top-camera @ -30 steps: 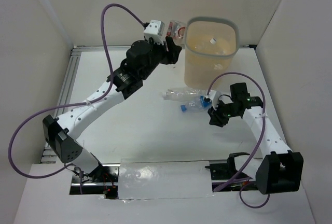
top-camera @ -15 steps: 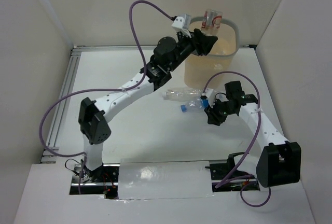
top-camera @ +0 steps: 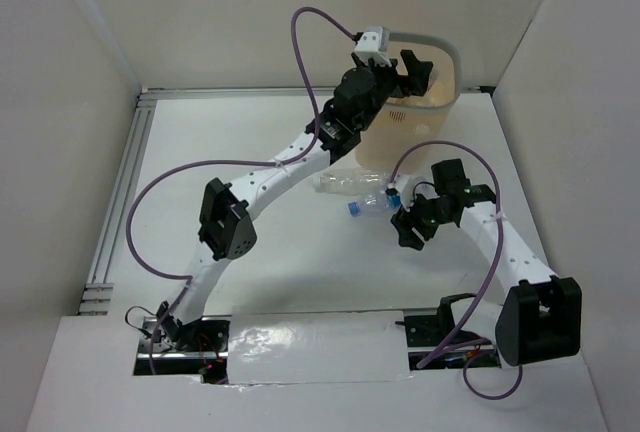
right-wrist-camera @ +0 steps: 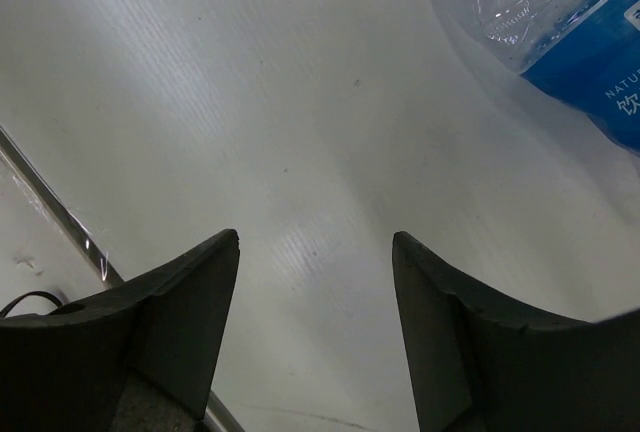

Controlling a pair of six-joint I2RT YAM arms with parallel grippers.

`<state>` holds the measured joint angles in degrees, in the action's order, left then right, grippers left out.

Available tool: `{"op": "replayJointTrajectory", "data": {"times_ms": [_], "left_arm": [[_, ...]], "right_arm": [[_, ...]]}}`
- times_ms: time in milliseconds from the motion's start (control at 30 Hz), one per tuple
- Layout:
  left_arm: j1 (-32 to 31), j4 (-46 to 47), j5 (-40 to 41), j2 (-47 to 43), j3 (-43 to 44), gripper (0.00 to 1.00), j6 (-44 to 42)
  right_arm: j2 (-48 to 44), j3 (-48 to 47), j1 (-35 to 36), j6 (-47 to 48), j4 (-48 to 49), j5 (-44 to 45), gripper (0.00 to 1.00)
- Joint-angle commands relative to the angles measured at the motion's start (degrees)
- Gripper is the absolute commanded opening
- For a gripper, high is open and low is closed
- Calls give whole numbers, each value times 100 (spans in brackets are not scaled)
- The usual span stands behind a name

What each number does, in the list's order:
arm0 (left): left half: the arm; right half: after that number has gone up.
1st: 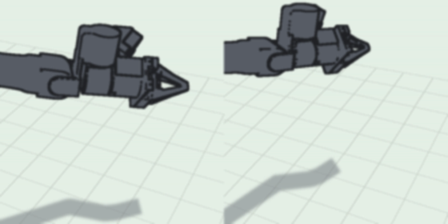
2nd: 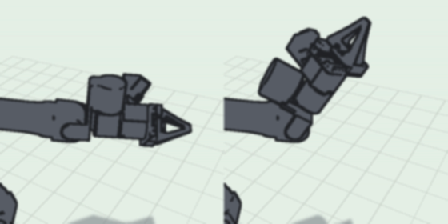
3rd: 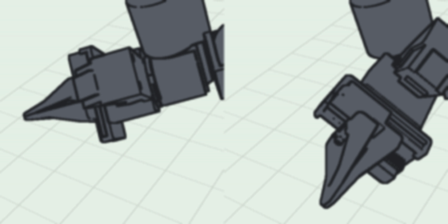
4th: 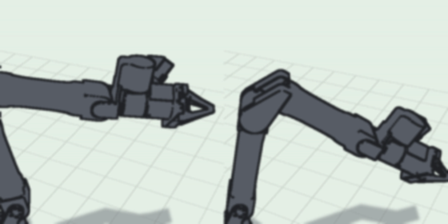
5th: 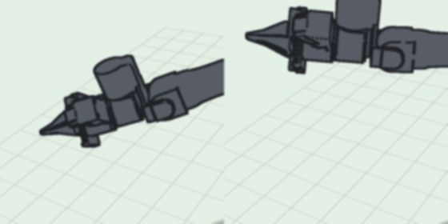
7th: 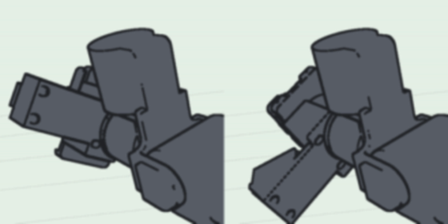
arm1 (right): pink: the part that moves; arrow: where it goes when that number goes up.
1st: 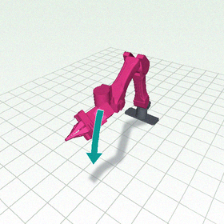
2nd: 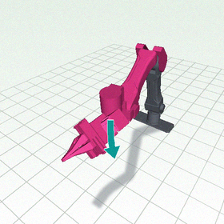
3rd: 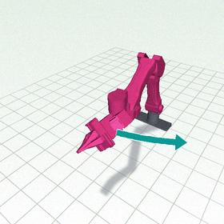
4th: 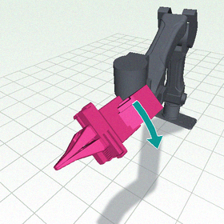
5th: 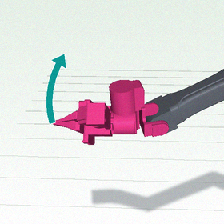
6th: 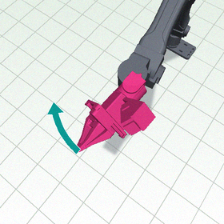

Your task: Put the plastic bottles in the bin

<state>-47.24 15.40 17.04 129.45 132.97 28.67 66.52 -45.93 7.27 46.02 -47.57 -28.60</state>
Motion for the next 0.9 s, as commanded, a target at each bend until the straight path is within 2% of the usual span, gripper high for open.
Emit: {"op": "replayJointTrajectory", "data": {"times_ms": [0, 100, 200, 333, 367, 433, 467, 500, 533, 567, 633, 667, 767, 867], "left_arm": [[101, 25, 265, -139, -8, 100, -45], [163, -80, 265, -226, -77, 100, 16], [163, 50, 265, -709, -516, 100, -53], [163, -115, 64, -1955, -1622, 100, -300], [163, -281, -7, -2289, -2330, 100, -370], [110, -449, -7, -3361, -3167, 100, -370], [41, -537, -7, -3721, -4094, 100, -370], [40, -599, 158, -4430, -4582, 100, -318], [-21, -669, 160, -4776, -5039, 100, -231], [-22, -870, 316, -5093, -5870, 100, 23], [-170, -1099, 458, -5987, -6605, 100, 331], [-223, -1179, 519, -6254, -7287, 100, 585], [-566, -1600, 853, -7026, -8283, 100, 903], [-873, -2119, 1135, -7424, -8864, 100, 1421]], "right_arm": [[-148, -162, 73, -40, 169, 30, 70], [-148, -302, 73, 82, 169, -22, 73], [-235, -443, 73, 626, 29, -92, 76], [-1024, -391, 12, 2022, 124, -417, 84], [-1192, -181, -41, 2512, 291, -471, 86], [-1448, 48, -41, 3077, 520, -524, 92], [-1510, 145, 20, 3515, 660, -524, 92], [-1511, 216, 73, 3606, 740, -524, 93], [-1371, 268, 134, 3607, 801, -393, 93], [-1083, 269, 187, 3659, 854, -201, 93], [-678, 269, 187, 3660, 1039, -59, 93], [-580, 269, 135, 3660, 1300, -58, 93], [-228, 322, 135, 3660, 1767, 249, 93], [166, 374, 135, 3660, 2119, 556, 94]]}}
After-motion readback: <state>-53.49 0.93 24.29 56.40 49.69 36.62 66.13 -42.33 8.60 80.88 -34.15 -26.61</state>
